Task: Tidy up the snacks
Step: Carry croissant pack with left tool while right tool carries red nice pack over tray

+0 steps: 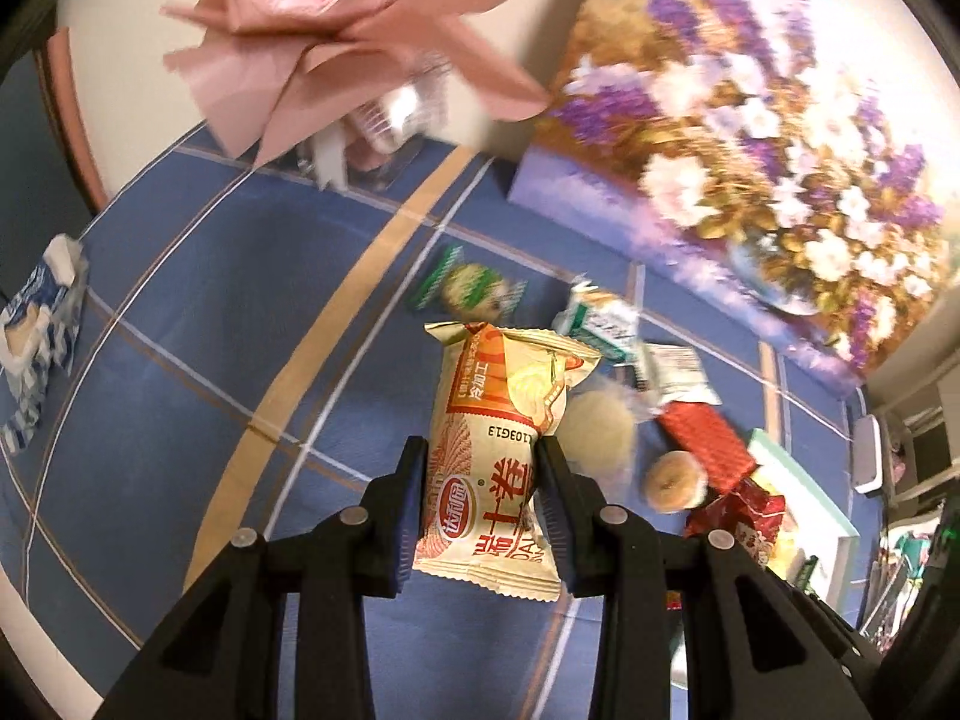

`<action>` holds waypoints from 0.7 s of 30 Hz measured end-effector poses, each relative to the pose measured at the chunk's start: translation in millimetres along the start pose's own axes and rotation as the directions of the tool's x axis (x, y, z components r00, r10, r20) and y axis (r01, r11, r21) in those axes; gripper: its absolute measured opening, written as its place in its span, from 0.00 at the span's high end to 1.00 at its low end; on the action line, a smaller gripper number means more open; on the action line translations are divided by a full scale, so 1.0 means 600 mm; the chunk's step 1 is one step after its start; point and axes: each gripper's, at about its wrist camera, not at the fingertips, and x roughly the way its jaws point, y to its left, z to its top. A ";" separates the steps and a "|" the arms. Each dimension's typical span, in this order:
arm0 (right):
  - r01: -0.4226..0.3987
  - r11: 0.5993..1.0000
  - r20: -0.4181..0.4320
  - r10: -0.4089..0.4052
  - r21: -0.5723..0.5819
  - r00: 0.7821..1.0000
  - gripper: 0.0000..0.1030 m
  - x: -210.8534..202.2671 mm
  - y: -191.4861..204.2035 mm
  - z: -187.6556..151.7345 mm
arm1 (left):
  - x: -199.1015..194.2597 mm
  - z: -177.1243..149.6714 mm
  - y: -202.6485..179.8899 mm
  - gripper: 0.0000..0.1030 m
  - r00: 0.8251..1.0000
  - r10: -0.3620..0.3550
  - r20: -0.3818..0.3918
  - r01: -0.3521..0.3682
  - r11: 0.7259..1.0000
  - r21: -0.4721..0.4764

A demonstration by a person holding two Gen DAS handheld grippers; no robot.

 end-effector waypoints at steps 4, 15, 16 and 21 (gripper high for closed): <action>0.019 0.998 0.024 -0.020 0.054 1.000 0.64 -0.028 -0.049 0.004 | -0.016 -0.005 -0.045 0.63 0.999 -0.027 0.023 0.026 0.998 0.056; 0.101 0.960 0.082 -0.126 0.260 0.989 0.64 -0.106 -0.223 0.004 | -0.025 -0.052 -0.188 0.63 0.994 -0.109 0.001 0.106 0.971 0.216; 0.115 0.952 0.082 -0.143 0.283 0.986 0.64 -0.112 -0.243 0.003 | -0.026 -0.060 -0.203 0.63 0.993 -0.116 -0.003 0.114 0.965 0.236; 0.134 0.918 0.077 -0.175 0.375 0.982 0.64 -0.127 -0.317 -0.005 | -0.022 -0.099 -0.269 0.63 0.991 -0.133 -0.026 0.135 0.936 0.327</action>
